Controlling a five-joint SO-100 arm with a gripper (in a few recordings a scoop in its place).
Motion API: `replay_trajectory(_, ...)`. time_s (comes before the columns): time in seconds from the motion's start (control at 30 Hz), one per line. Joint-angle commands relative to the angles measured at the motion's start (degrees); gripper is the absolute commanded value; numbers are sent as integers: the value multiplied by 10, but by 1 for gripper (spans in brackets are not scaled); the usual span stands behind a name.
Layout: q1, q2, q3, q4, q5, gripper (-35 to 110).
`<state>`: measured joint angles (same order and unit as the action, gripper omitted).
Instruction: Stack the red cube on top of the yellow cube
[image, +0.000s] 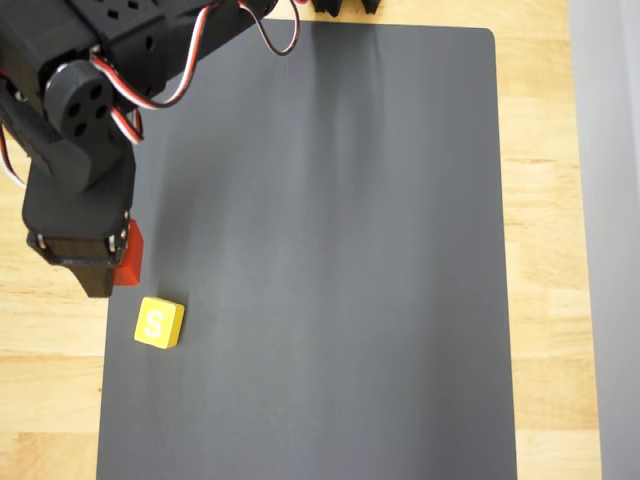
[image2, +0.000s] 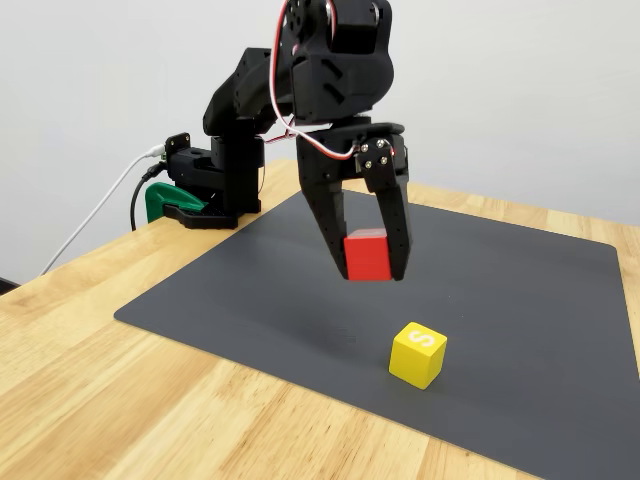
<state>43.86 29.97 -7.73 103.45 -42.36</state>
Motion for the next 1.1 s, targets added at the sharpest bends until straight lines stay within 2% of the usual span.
replay_trajectory(0.0,-9,7,-45,168,4,15)
replay_trajectory(1.07,-12,-72,-83,117,40,16)
